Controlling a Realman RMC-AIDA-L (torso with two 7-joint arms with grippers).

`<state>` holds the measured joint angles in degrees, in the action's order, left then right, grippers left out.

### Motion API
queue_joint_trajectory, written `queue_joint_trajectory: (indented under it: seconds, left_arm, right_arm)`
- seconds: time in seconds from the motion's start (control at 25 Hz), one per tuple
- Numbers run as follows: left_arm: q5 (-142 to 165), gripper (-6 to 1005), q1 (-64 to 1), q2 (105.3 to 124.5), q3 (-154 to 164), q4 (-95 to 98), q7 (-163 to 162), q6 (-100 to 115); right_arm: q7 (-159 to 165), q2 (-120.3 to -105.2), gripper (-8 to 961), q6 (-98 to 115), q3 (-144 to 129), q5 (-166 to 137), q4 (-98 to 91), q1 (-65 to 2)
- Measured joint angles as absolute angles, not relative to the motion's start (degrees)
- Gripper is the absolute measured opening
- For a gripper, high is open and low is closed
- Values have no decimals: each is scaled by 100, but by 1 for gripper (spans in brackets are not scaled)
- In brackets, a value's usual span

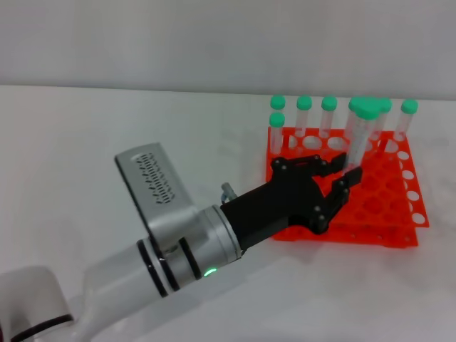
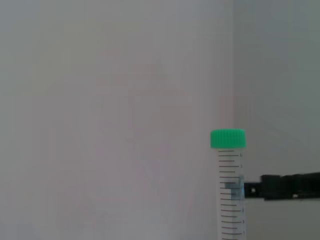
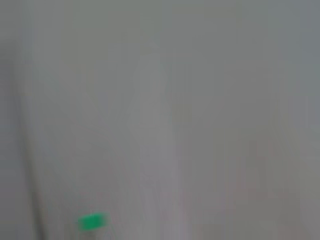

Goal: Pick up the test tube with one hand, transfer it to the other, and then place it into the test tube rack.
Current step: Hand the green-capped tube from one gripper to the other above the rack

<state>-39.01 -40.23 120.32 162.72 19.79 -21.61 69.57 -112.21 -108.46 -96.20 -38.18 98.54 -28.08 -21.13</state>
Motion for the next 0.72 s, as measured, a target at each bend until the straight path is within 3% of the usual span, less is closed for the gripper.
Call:
queue_joint_trajectory:
  seconds: [0.16,0.72]
  left_arm:
    - [-3768,264,-4168,12018,16274,2027,-2341,6636]
    - [-3482,278,-4609,12007,16274,1977,-2641,5959]
  right_arm:
    - [-11119,-10974,845,-9641,-3863,9246,-3143,-2320]
    - [-10863,-11110,840,-9626,-4137,8873,-3138,-2820]
